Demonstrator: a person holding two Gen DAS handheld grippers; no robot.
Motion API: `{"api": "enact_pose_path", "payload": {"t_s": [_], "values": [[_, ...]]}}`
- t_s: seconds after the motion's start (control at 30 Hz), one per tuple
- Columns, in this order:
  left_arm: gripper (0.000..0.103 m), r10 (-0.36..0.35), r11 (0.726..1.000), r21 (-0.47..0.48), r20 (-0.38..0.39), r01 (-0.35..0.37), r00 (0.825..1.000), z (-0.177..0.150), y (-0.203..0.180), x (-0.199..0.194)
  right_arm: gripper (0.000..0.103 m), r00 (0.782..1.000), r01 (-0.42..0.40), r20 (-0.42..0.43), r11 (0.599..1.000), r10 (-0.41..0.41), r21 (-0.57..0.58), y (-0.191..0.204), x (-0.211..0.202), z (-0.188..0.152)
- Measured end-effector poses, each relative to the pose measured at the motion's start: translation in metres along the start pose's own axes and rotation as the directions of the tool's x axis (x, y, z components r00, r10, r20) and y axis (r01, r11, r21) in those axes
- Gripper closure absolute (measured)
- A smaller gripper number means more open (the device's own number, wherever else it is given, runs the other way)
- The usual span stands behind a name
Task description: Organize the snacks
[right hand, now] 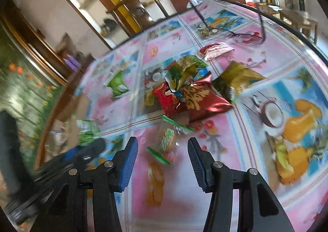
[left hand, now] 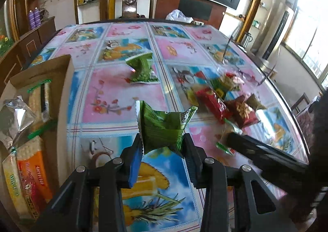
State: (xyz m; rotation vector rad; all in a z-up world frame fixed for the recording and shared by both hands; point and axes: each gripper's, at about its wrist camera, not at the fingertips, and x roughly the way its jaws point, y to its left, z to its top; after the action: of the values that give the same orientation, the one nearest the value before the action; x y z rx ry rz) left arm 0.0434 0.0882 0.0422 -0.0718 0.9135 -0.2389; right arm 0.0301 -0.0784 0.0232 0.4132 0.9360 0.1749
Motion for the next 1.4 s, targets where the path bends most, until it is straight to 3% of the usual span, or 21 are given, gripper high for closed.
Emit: {"api": "enact_pose_path", "payload": {"t_s": [0.07,0.13,0.2,0.3,0.4,0.67,1.4], "values": [[0.066,-0.001,1.0,-0.003,0.004,0.001,1.0,0.001,0.001,-0.002,0.053,0.994,0.103,0.026,0.993,-0.102,-0.061,0.011,0.006,0.002],[0.066,-0.005,1.0,-0.002,0.004,0.005,1.0,0.001,0.0,-0.002,0.068,0.99,0.142,0.04,0.984,-0.139,-0.105,0.016,0.01,0.001],[0.066,-0.004,1.0,0.001,0.012,0.004,1.0,0.001,-0.001,-0.004,0.071,0.985,0.171,0.057,0.973,-0.164,-0.153,0.019,0.012,-0.001],[0.066,-0.005,1.0,0.01,0.027,0.005,1.0,0.0,-0.003,-0.007,0.073,0.986,0.157,0.081,0.967,-0.143,-0.202,0.018,0.009,-0.006],[0.066,-0.005,1.0,0.026,0.031,0.004,0.999,-0.001,-0.006,-0.007,0.082,0.993,0.053,0.115,0.981,-0.031,-0.189,0.014,-0.004,-0.009],[0.066,-0.012,1.0,0.029,0.034,0.011,0.999,-0.002,-0.007,-0.008,0.081,0.979,0.024,0.201,0.971,0.025,-0.238,0.029,-0.024,-0.012],[0.066,-0.027,0.999,0.033,0.034,0.025,0.999,-0.003,-0.009,-0.013,0.081,0.976,-0.003,0.212,0.975,0.052,-0.224,0.028,-0.027,-0.012]]}}
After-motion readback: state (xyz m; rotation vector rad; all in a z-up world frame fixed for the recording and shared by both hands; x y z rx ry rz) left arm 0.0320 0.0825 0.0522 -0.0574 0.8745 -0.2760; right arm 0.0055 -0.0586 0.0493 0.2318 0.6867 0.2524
